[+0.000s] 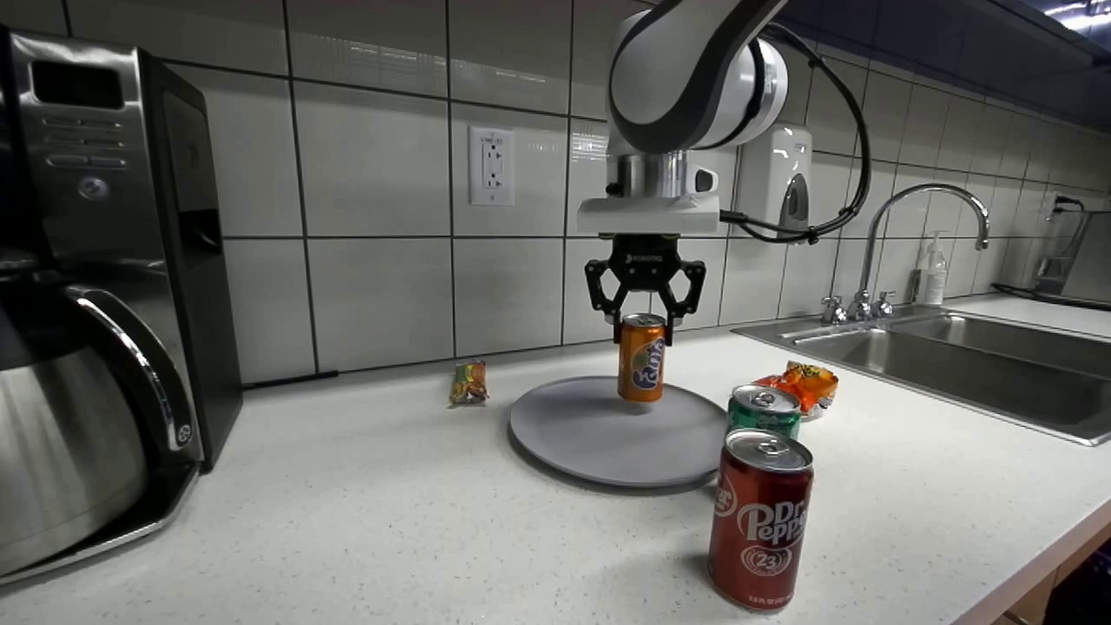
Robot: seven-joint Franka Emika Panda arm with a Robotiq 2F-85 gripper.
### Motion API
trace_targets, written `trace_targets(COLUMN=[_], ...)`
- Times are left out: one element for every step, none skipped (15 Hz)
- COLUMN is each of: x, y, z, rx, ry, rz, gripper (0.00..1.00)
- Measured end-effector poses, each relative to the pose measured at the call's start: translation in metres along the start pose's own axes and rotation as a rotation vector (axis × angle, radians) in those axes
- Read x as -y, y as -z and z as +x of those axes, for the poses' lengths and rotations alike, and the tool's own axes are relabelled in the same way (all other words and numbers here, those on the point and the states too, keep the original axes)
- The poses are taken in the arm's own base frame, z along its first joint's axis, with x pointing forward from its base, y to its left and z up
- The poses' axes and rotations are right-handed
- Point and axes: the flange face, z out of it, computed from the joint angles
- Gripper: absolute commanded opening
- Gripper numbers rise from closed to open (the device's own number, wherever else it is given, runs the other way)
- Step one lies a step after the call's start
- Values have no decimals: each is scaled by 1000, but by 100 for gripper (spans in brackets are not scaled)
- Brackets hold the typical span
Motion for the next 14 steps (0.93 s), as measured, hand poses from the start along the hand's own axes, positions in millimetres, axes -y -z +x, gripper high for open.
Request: trace_targets(x=[1, 1, 1, 1, 1, 1, 2, 2, 3, 3, 3, 3, 3, 3], y=[-2, -3, -4, -4, -4, -2, -1, 1, 2, 4, 6, 8, 11, 14], z=[0, 1, 1, 1, 1, 3, 4, 5, 6, 7, 8, 9, 9, 10], rx=[2, 3, 4, 5, 4, 1, -1, -4, -7, -9, -12, -15, -18, -21], ry=[-1, -2, -2, -3, -3, -4, -5, -6, -7, -8, -9, -10, -10, -11], rz=[-1, -1, -2, -2, -1, 1, 4, 6, 9, 11, 13, 16, 19, 23], gripper=[38, 68, 90, 92, 95, 98, 100, 100, 100, 100, 100, 100, 100, 100])
